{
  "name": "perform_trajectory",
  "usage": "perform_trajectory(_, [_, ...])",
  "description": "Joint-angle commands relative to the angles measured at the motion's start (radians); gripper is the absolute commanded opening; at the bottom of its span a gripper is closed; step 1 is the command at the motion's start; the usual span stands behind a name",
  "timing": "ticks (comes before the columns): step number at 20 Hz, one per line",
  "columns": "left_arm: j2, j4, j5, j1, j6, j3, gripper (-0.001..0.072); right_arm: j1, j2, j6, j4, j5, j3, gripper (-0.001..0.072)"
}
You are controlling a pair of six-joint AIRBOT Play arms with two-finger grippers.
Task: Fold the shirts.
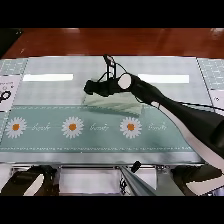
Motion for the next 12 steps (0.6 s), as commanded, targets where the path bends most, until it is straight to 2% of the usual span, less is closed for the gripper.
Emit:
perform_trajectory(1, [0.001, 0.077, -0.009, 0.002, 0.0, -0.01, 0.0025, -0.104, 0.122, -0.081, -0.116, 0.245, 0.0, 0.0587])
perform_trajectory(3, [0.001, 0.169, -0.01, 0.002, 0.0, -0.01, 0.0025, -0.201, 0.231, -0.069, -0.425, 0.451, 0.0, 0.0587])
perform_trajectory(5, [0.001, 0.244, -0.01, 0.002, 0.0, -0.01, 0.0025, -0.311, 0.321, -0.045, -0.817, 0.645, 0.0, 0.057])
perform_trajectory(6, [-0.002, 0.269, -0.011, 0.002, 0.0, -0.01, 0.0026, -0.371, 0.345, -0.045, -0.946, 0.707, 0.0, 0.0569])
perform_trajectory(7, [-0.007, 0.283, -0.019, 0.002, 0.0, -0.01, 0.0037, -0.442, 0.361, -0.053, -0.994, 0.742, -0.007, 0.0544])
perform_trajectory(8, [-0.016, 0.286, -0.037, 0.002, -0.001, -0.01, 0.015, -0.528, 0.374, -0.061, -0.956, 0.748, -0.029, 0.0544])
perform_trajectory(9, [-0.029, 0.286, -0.064, 0.002, -0.006, -0.01, 0.035, -0.616, 0.379, -0.071, -0.851, 0.743, -0.068, 0.0556])
perform_trajectory(10, [-0.043, 0.286, -0.093, 0.002, -0.03, -0.01, 0.0447, -0.693, 0.378, -0.098, -0.714, 0.731, -0.116, 0.0612])
perform_trajectory(12, [-0.077, 0.29, -0.156, 0.002, -0.046, -0.01, 0.0465, -0.817, 0.378, -0.165, -0.411, 0.661, -0.261, 0.0611])
